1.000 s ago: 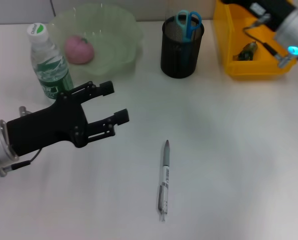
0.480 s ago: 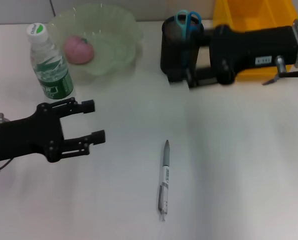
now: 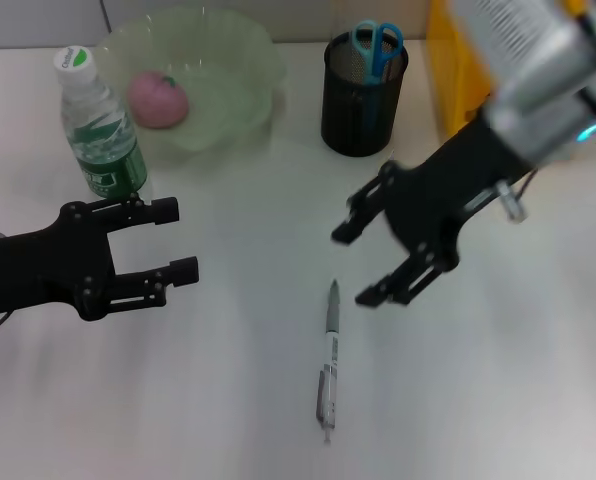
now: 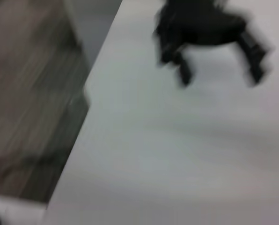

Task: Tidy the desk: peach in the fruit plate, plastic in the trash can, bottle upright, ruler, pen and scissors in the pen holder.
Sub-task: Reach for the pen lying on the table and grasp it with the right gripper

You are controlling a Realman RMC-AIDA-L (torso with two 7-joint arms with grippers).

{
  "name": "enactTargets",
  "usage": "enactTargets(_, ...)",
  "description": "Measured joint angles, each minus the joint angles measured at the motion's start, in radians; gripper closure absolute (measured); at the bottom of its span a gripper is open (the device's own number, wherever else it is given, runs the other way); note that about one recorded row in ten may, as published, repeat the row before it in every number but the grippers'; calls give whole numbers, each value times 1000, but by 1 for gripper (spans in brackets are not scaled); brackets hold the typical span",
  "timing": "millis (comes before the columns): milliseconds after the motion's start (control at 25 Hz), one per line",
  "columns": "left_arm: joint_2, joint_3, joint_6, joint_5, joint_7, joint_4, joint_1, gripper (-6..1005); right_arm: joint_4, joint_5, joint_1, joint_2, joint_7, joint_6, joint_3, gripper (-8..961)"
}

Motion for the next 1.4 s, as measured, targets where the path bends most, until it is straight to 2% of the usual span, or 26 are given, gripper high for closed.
enactTargets(40, 0, 0, 0, 0, 0, 0, 0, 224, -3, -40, 10, 18, -13, 5, -14, 227)
enactTargets(80, -1, 0, 0, 0, -1, 0, 0, 224, -3, -40, 10, 18, -13, 5, -14, 228)
enactTargets(120, -1, -1, 0, 0, -2, 0, 1, 224, -8, -76, 20, 34, -27, 15, -32, 228)
enactTargets(200, -2, -1, 0, 0, -3, 0, 3, 224, -13, -105, 31, 49, -41, 32, -80, 234)
enactTargets(400, -4, -1, -8, 0, -3, -1, 15, 223, -26, -75, 37, 52, -78, 103, -248, 251)
enactTargets(720, -5, 0, -14, 0, -11, -5, 24, 223, -44, -53, 39, 56, -137, 147, -407, 285)
enactTargets(1120, -8, -3, -23, 0, -17, -7, 27, 223, -50, 12, 48, 59, -198, 255, -603, 397)
enactTargets(1400, -8, -6, -23, 0, -12, -6, 29, 223, -59, 35, 52, 59, -208, 294, -676, 427)
